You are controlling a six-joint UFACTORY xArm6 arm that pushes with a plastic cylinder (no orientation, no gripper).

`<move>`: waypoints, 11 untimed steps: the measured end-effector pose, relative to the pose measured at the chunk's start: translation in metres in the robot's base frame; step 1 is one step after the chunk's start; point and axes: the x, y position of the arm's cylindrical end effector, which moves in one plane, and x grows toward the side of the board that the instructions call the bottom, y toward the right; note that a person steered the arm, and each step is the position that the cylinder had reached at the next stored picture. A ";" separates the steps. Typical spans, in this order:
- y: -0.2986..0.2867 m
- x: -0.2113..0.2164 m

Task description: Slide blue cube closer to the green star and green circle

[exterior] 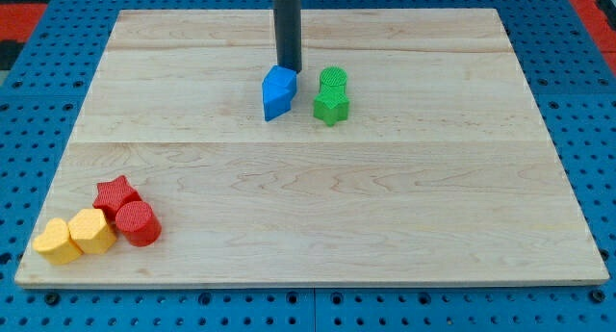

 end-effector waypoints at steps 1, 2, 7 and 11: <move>-0.015 0.000; -0.034 0.000; -0.048 0.025; -0.004 0.025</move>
